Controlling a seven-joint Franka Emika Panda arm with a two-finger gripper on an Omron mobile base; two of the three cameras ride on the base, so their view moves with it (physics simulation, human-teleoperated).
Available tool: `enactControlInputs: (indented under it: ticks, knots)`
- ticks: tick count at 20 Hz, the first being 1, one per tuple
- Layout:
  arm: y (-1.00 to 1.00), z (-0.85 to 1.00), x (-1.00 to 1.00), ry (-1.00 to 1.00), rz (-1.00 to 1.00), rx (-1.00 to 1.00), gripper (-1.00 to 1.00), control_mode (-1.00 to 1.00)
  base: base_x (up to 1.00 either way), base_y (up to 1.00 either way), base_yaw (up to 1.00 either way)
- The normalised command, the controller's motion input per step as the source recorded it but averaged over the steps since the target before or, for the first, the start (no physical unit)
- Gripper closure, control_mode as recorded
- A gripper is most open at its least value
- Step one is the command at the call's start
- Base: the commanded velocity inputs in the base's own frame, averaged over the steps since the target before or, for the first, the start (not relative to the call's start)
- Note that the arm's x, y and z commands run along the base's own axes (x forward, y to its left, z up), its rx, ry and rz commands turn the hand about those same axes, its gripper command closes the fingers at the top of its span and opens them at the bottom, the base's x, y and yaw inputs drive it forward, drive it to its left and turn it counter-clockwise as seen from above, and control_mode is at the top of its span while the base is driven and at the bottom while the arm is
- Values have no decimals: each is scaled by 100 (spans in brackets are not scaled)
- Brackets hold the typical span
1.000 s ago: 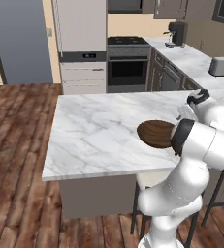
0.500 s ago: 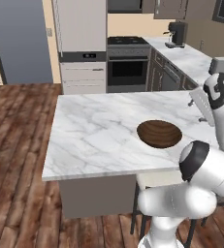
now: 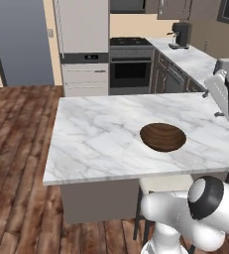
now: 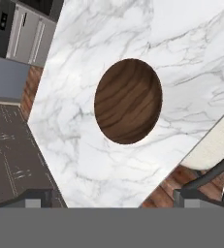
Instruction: Pick up the bowls from the cabinet and place each bowl in front of a stool on the dining counter.
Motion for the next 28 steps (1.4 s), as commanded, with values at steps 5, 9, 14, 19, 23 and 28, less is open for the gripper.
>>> enactControlInputs:
  ticks: [5,9,14,19,23,28]
  knots:
    - [28,65,-74,0,-6,0,-100,-100,0,0,0]
    - [56,28,-53,0,-8,0,-100,-100,0,0,0]
    - [41,3,-37,-1,-4,0,-100,-100,0,0,0]
    - [34,0,-28,-1,-1,0,-100,-100,0,0,0]
    - [48,0,-26,0,0,0,-100,-100,0,0,0]
    - [26,0,-16,0,0,0,-100,100,-37,60,0]
